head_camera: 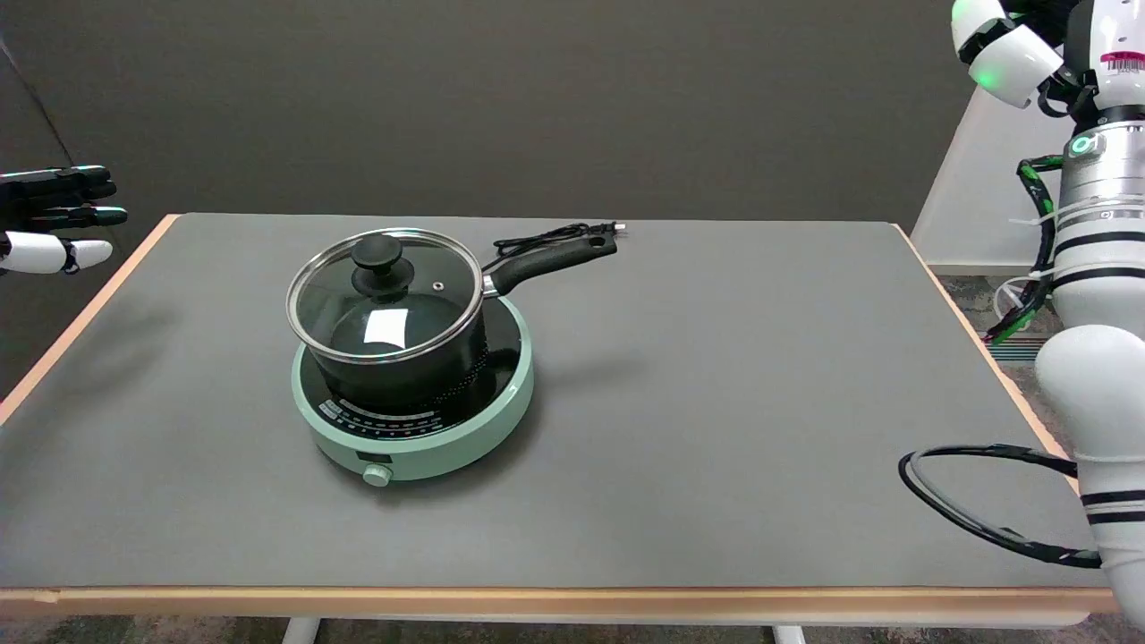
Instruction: Pick up the pot lid.
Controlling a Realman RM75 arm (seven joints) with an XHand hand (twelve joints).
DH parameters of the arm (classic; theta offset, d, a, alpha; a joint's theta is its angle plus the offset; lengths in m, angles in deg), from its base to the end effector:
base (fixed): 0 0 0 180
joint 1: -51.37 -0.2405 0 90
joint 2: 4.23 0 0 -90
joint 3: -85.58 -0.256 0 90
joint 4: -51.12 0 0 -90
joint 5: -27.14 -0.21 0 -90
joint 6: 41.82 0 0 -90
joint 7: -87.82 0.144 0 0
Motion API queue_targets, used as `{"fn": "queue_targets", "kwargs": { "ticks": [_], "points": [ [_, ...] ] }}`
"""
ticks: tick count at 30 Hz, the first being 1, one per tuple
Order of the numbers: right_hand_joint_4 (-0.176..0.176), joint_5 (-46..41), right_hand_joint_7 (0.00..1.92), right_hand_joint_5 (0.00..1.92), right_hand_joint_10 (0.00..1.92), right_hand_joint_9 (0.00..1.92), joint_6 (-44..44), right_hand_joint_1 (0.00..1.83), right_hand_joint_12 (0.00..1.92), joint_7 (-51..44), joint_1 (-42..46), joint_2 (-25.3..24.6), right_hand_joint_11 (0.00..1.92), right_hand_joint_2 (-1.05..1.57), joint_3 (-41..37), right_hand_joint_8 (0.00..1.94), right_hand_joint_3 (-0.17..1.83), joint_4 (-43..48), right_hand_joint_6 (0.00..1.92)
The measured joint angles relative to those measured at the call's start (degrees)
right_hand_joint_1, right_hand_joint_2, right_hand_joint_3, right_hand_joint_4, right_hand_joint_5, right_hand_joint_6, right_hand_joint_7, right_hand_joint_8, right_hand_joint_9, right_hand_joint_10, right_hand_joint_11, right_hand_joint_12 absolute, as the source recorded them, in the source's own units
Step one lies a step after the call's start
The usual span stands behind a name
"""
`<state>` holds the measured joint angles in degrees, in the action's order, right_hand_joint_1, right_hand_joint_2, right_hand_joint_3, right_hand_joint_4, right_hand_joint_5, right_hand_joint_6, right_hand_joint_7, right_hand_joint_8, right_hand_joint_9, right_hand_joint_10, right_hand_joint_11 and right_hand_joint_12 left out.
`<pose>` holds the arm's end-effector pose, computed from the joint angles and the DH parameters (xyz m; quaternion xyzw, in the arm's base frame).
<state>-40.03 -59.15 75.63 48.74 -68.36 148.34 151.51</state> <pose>-0.0632 -0.2863 0.4889 0.5014 0.1099 0.4115 0.7531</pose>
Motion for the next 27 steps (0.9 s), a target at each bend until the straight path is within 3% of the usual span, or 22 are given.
{"fn": "queue_targets", "kwargs": {
  "ticks": [17,27],
  "points": [
    [0.148,1.90,0.73,0.56,0.55,0.76,1.75,0.39,1.24,0.39,-1.84,1.58,0.62,0.69,1.20,0.26,0.76,0.70,0.25],
    [0.154,3.60,0.73,0.56,0.55,0.76,7.82,0.42,1.24,0.44,-6.85,3.99,0.62,0.68,7.46,0.26,0.76,3.07,0.25]
  ]
}}
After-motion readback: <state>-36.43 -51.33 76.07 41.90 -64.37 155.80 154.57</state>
